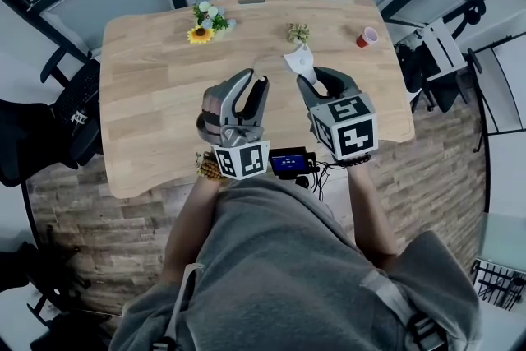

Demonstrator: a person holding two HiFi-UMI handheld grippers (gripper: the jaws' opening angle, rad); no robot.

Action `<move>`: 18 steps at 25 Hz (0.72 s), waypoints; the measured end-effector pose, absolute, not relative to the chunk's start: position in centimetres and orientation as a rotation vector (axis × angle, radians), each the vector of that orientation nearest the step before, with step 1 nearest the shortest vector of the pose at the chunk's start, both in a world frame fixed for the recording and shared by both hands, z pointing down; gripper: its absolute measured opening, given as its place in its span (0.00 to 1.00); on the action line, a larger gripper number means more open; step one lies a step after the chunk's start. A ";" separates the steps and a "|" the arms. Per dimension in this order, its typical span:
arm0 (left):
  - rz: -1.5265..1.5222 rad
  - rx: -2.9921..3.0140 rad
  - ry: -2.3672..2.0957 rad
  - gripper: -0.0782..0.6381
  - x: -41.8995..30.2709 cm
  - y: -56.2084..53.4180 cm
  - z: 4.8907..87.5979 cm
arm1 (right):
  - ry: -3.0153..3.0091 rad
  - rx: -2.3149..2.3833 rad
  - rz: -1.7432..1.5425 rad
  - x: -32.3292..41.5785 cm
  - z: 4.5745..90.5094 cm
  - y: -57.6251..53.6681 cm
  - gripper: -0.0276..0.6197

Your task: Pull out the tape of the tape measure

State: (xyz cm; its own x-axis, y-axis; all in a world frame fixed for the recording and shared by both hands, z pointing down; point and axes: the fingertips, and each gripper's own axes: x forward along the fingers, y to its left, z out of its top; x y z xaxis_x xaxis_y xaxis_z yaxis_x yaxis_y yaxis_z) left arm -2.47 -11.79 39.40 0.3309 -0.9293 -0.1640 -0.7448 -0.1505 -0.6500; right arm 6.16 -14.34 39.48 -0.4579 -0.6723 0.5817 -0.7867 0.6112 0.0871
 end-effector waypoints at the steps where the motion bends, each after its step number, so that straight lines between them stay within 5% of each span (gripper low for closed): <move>1: -0.361 -1.957 1.476 0.30 -2.6 -11.8 39.5 | -2.261 1.142 0.258 6.1 39.4 -14.2 0.25; 8: -0.324 -1.972 1.531 0.19 -3.6 -12.0 39.3 | -2.255 1.141 0.263 6.5 39.6 -14.2 0.25; 18: -0.298 -2.031 1.562 0.16 -4.1 -12.1 39.8 | -2.226 1.190 0.296 8.1 40.6 -15.1 0.25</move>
State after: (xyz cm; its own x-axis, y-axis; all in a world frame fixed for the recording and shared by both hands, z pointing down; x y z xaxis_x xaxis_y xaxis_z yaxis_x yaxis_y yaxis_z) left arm -4.11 -12.13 39.80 0.2988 -0.9416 -0.1551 -0.8186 -0.1694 -0.5488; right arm 8.13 -15.15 40.62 -0.4250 -0.6827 0.5944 -0.8141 0.5754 0.0786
